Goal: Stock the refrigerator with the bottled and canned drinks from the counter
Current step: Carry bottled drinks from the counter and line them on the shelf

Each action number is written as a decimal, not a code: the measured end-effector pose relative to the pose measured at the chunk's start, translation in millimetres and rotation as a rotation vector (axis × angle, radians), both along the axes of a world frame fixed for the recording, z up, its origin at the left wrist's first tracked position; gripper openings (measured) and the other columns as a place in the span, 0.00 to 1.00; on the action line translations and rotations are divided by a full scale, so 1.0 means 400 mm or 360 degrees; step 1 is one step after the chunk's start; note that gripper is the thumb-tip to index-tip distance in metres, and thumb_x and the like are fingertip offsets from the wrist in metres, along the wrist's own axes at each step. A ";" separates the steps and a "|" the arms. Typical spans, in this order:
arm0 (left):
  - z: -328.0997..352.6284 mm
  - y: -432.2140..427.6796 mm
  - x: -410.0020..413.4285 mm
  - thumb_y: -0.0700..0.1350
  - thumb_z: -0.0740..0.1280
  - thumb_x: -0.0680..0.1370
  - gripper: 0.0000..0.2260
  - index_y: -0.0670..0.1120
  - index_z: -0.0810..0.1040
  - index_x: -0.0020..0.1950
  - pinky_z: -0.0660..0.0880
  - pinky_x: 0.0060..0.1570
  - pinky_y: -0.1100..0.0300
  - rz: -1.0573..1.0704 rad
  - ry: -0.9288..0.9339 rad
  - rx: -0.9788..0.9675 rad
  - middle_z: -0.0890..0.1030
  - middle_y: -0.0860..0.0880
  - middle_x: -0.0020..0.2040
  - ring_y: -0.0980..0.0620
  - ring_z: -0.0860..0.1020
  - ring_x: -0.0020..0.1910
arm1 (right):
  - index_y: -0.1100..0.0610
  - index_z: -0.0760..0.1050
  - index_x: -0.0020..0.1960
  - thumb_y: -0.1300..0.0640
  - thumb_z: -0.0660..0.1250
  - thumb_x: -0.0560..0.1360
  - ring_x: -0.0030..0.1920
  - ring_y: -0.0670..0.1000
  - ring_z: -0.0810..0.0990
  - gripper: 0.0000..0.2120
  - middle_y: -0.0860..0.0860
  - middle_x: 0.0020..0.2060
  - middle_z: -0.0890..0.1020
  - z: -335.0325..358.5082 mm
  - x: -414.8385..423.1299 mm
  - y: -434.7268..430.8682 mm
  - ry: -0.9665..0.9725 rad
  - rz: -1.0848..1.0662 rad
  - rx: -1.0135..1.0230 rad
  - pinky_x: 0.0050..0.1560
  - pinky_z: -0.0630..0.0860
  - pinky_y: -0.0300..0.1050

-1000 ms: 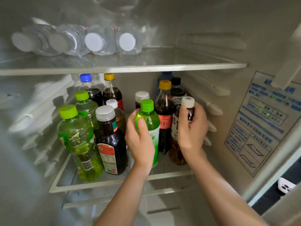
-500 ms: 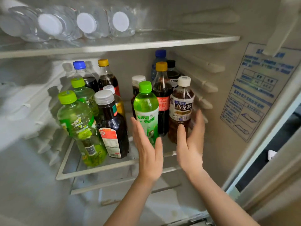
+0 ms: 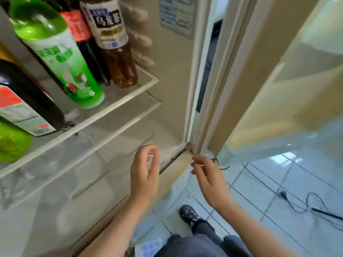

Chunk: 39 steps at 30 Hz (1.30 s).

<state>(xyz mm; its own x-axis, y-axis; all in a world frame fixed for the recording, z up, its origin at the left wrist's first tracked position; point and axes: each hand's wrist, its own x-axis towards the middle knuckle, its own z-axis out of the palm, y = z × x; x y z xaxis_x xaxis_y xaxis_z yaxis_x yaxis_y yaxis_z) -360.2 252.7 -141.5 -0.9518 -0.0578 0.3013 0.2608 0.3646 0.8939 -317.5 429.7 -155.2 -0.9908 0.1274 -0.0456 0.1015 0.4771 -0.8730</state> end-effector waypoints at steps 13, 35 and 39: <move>-0.402 0.198 0.356 0.46 0.59 0.81 0.10 0.46 0.73 0.42 0.71 0.41 0.62 -0.1567 -0.1877 -0.1197 0.77 0.41 0.47 0.48 0.76 0.46 | 0.57 0.70 0.66 0.51 0.56 0.80 0.58 0.55 0.77 0.17 0.55 0.57 0.80 -0.325 0.805 0.164 -0.1535 -0.1118 0.0021 0.55 0.70 0.44; -0.508 0.628 1.026 0.43 0.60 0.78 0.12 0.49 0.68 0.34 0.65 0.40 0.59 -0.1924 -0.1536 -0.1902 0.72 0.48 0.35 0.50 0.69 0.36 | 0.55 0.71 0.64 0.49 0.55 0.80 0.56 0.52 0.77 0.17 0.53 0.57 0.80 -0.377 1.700 0.390 -0.1734 -0.1388 -0.0445 0.56 0.72 0.42; -0.497 0.764 1.222 0.47 0.61 0.78 0.05 0.49 0.76 0.47 0.69 0.49 0.60 -0.2132 -0.1445 -0.1959 0.79 0.46 0.46 0.50 0.74 0.45 | 0.56 0.72 0.62 0.51 0.55 0.80 0.58 0.54 0.76 0.15 0.54 0.58 0.79 -0.369 1.905 0.469 -0.1793 -0.1593 -0.0452 0.56 0.71 0.43</move>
<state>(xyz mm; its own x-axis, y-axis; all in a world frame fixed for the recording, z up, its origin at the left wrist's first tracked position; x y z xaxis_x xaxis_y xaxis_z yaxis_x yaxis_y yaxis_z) 128.7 558.3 -340.3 -0.0832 0.4895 -0.8680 0.5377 0.7554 0.3744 444.4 617.4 -302.8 0.0584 0.5581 -0.8277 0.9200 -0.3520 -0.1723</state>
